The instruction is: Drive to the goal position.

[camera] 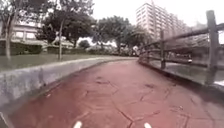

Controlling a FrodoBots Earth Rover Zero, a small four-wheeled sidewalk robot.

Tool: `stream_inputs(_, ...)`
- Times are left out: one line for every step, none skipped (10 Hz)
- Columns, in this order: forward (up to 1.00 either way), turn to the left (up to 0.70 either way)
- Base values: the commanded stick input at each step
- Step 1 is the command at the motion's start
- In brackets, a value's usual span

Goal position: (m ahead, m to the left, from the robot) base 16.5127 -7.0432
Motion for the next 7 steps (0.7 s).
stream_inputs(0.5,0.0)
stream_inputs(0.5,0.0)
stream_inputs(0.5,0.0)
stream_inputs(0.5,0.0)
stream_inputs(0.5,0.0)
stream_inputs(0.5,0.0)
stream_inputs(0.5,0.0)
